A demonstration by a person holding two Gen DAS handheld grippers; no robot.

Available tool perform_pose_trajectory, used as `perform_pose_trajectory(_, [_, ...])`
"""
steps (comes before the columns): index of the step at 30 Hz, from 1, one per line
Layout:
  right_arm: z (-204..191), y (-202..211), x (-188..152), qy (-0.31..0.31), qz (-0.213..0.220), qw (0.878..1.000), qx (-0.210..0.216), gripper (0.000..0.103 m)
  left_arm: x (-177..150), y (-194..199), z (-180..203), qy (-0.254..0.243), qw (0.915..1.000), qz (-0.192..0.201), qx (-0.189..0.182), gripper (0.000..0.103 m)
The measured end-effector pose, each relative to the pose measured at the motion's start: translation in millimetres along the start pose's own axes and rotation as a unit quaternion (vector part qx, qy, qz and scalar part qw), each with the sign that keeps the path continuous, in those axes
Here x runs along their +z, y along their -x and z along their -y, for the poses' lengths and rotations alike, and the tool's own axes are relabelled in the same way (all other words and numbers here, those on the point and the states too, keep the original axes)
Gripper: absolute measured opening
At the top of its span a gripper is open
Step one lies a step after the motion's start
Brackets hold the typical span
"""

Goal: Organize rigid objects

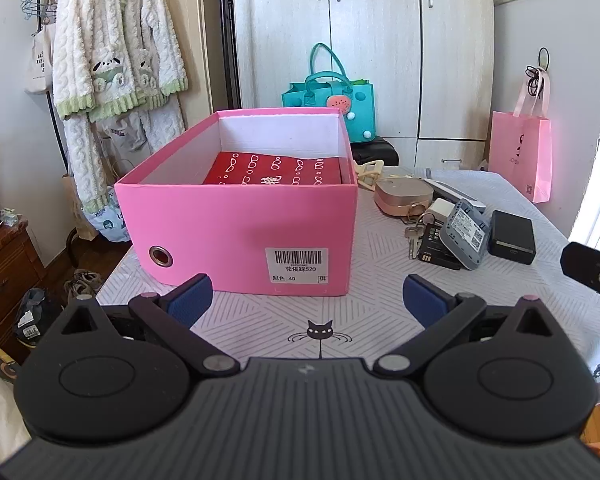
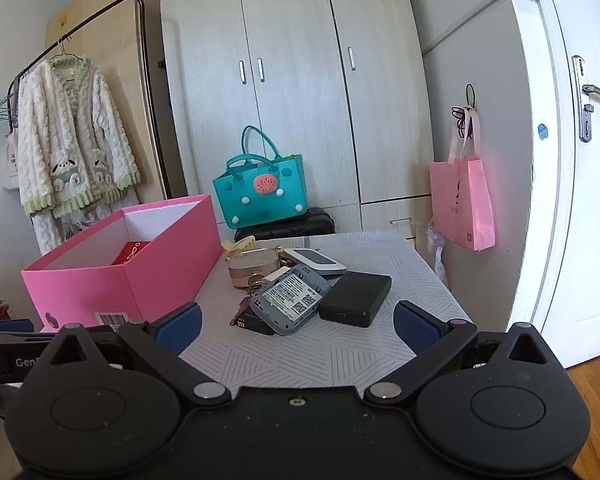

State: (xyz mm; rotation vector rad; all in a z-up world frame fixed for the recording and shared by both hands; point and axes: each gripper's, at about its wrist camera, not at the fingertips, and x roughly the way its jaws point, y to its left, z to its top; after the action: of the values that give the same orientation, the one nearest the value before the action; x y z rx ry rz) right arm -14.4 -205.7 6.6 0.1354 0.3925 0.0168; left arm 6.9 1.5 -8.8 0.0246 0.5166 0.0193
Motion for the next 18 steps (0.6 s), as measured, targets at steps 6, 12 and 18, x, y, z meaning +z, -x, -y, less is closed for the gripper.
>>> perform_pose_trajectory(6, [0.9, -0.2, -1.0, 0.004, 0.0, 1.0, 0.001, 0.103, 0.1, -1.3, 1.1, -0.001, 1.0, 0.001, 0.002, 0.103])
perform_pose_trajectory(12, [1.4, -0.2, -4.2, 0.006, 0.001, 1.0, 0.002, 0.103, -3.9, -1.7, 2.2, -0.003, 1.0, 0.007, 0.001, 0.103])
perform_pose_trajectory(18, [0.1, -0.5, -5.9, 0.014, 0.003, 1.0, -0.002, 0.103, -6.6, -0.5, 3.7, -0.003, 0.9999, 0.012, -0.005, 0.103])
